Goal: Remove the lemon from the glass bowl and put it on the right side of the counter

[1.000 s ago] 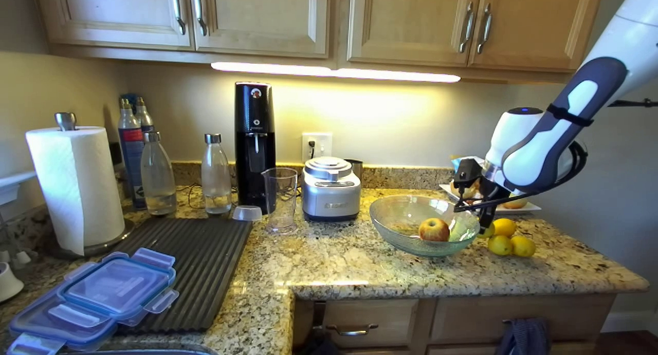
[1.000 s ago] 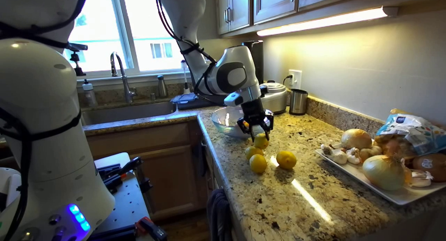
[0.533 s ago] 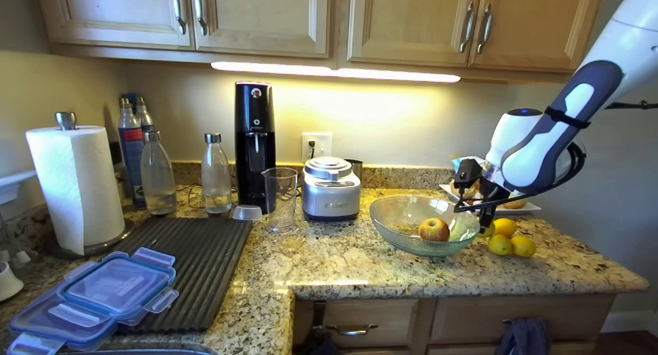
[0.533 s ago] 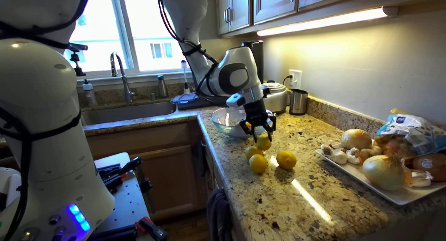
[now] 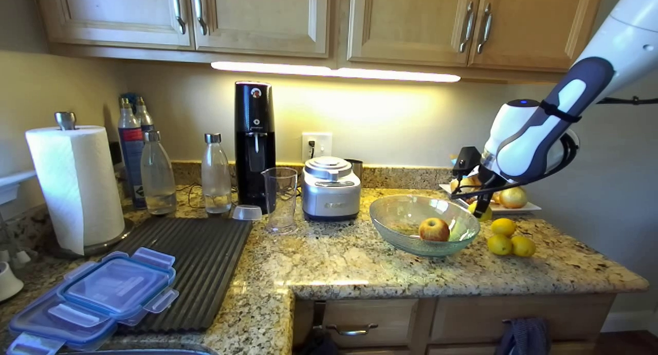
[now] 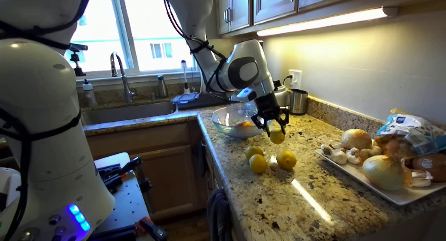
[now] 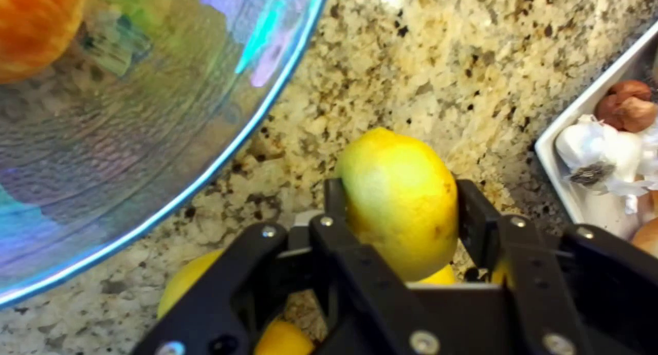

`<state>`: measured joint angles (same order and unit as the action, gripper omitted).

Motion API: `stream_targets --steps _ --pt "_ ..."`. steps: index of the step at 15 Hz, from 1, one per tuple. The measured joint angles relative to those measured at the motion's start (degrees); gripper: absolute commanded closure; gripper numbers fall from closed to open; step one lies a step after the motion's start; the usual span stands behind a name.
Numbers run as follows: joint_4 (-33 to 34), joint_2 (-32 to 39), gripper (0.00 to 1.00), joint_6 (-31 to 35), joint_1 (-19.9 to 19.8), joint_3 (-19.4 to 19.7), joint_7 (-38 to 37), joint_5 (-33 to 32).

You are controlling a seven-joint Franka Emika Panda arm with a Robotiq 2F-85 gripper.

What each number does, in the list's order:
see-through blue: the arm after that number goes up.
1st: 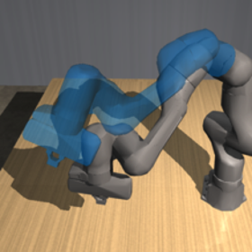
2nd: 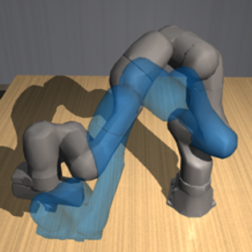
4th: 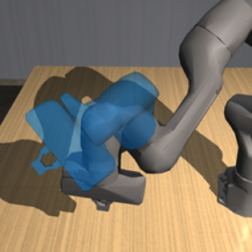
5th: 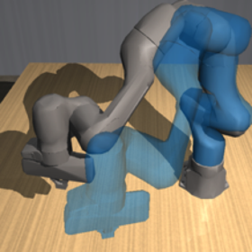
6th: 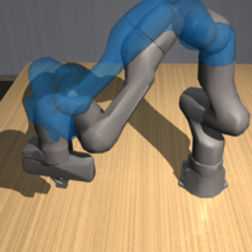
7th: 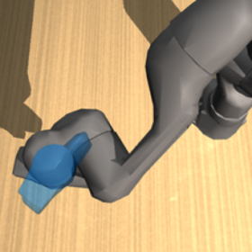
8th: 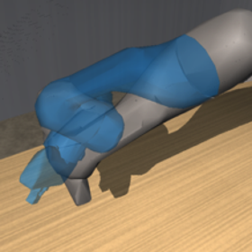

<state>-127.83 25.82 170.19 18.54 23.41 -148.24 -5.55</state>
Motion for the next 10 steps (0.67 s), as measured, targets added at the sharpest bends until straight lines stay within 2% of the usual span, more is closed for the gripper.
stream_targets --steps 4,8,9,10 --pt "2.86 2.65 0.71 -0.02 -2.07 -0.32 0.63 0.51" --pt "4.45 5.46 0.71 -0.02 -4.37 -2.38 2.07 2.81" --pt "4.90 6.04 0.21 -0.02 -4.68 -2.88 2.34 3.27" --pt "5.26 6.48 0.20 -0.02 -4.82 -3.25 2.62 3.62"
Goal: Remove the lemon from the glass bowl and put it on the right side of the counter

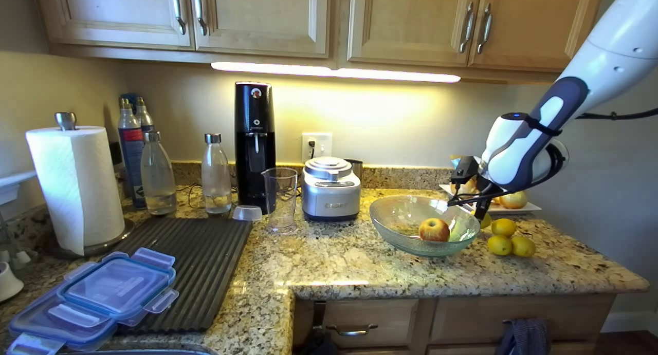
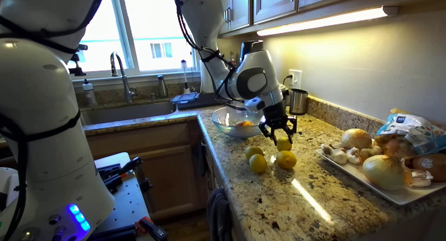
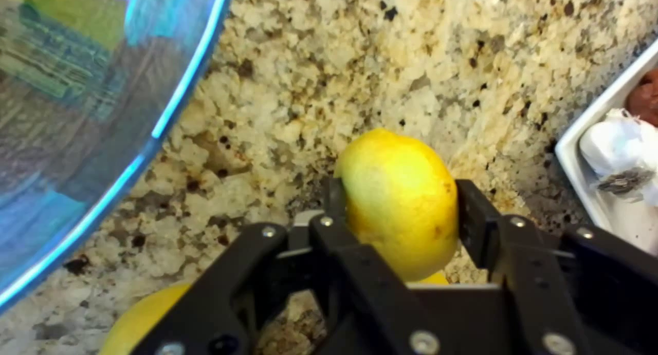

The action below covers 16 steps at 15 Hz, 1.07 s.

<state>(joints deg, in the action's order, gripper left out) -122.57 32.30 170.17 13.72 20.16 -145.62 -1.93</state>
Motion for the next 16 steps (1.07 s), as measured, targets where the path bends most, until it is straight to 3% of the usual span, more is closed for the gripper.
stream_targets --steps 3,10,16 --pt "0.82 0.00 0.01 0.00 0.34 -0.40 1.32 0.16" --pt "-0.75 -7.54 0.00 -0.21 6.31 3.46 2.95 -2.73" --pt "-5.93 -19.60 0.00 -0.95 7.28 -0.15 10.58 -4.33"
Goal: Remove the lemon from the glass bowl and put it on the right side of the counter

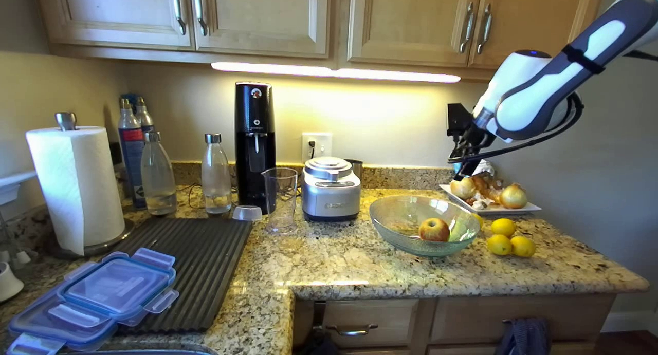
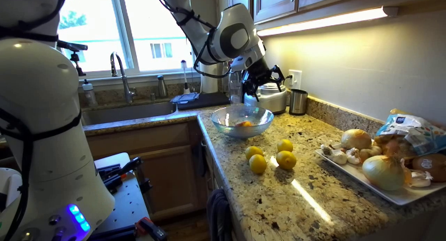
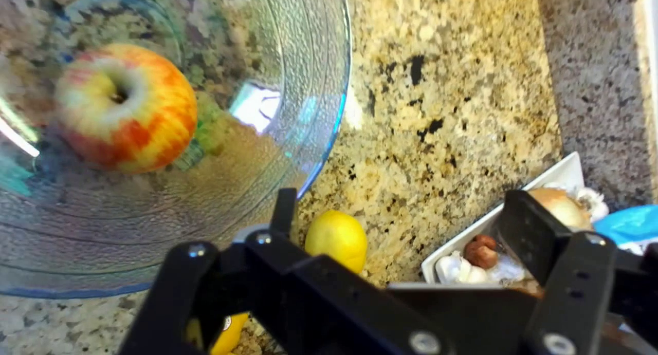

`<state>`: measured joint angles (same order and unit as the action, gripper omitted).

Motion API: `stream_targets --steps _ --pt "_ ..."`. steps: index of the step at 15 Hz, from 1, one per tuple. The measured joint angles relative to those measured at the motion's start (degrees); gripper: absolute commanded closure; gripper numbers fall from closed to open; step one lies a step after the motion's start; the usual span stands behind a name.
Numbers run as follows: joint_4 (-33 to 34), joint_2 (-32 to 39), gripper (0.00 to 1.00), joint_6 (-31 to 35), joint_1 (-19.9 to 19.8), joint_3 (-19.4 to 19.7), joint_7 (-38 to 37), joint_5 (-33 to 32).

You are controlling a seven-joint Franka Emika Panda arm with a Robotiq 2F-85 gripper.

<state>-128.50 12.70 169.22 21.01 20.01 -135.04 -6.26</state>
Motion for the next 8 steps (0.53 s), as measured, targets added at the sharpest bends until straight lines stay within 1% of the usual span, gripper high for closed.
stream_targets --steps 5,6,7,8 --pt "-3.01 -7.58 0.00 -4.39 -0.07 -4.56 9.42 3.68" --pt "-3.36 -8.40 0.00 -5.07 -1.14 -6.34 10.92 4.36" --pt "-3.65 -9.09 0.00 -5.69 -3.04 -8.97 12.30 5.09" --pt "-3.60 -9.19 0.00 -5.76 -3.47 -9.72 12.56 5.18"
